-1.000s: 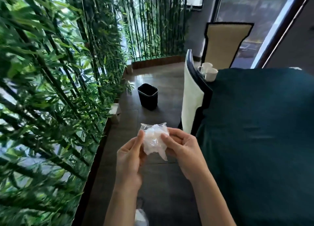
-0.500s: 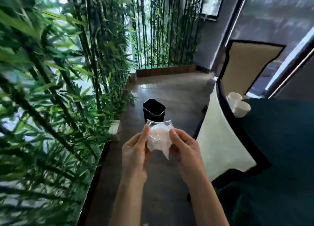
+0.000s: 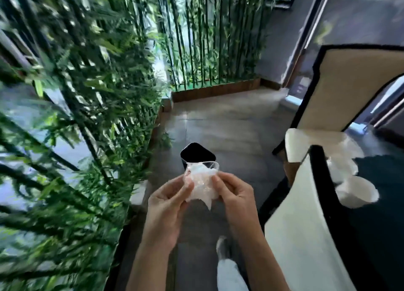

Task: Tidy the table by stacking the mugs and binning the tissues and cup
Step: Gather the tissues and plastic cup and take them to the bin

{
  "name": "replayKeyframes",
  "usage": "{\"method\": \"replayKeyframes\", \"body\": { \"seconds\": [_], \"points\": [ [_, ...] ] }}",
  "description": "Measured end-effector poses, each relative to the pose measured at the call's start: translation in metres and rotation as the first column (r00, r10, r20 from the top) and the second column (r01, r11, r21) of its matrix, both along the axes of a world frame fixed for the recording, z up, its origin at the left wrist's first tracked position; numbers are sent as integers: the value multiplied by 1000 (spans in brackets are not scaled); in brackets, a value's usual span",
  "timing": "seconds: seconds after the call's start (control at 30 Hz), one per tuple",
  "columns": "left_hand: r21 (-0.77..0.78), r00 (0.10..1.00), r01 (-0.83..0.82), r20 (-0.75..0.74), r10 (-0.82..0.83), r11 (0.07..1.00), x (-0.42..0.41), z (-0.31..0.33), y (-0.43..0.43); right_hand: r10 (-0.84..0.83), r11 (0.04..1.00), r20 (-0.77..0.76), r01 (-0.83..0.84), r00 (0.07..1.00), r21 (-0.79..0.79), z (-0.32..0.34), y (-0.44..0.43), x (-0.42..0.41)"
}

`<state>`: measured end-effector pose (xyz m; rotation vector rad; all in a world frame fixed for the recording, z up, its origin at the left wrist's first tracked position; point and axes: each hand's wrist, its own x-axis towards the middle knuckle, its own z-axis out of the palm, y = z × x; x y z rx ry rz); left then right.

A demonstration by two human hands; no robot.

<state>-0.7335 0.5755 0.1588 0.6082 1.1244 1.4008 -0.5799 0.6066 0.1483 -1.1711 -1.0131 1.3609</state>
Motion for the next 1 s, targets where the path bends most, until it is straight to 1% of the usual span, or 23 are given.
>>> {"method": "replayKeyframes", "body": {
  "seconds": [0.07,0.23,0.4,0.43,0.53,0.7,0.73,0.87,0.97,1.0],
  "points": [
    [-6,1000,-13,5,13,1000,4,-5,49,12,1000,-23,-13,1000,-16,-4,49,6],
    [-99,990,-106,80,114,989,13,-10,168,57,996,-105,-64,993,-63,-10,167,13],
    [-181,983,-147,85,165,972,5,-38,264,108,977,-196,-140,975,-160,-26,266,5],
    [-201,981,-163,76,181,966,1,-48,282,109,973,-201,-145,974,-178,-33,284,1],
    [-272,978,-186,42,204,944,-14,-82,335,114,952,-146,-150,983,-266,-69,335,-15],
    [-419,985,-160,-6,174,894,-54,-185,418,143,891,-76,-162,987,-425,-167,418,-51],
    [-465,988,-146,-25,152,873,-62,-213,435,140,875,-36,-140,990,-463,-197,433,-57],
    [-620,992,-75,-130,-8,781,-86,-322,484,123,800,152,-7,981,-600,-327,473,-83],
    [-655,959,-49,-241,-147,754,-100,-409,514,124,747,242,70,962,-661,-415,495,-99],
    [-658,929,-33,-297,-220,752,-104,-437,522,124,747,276,94,953,-659,-438,502,-103]
  ]
}}
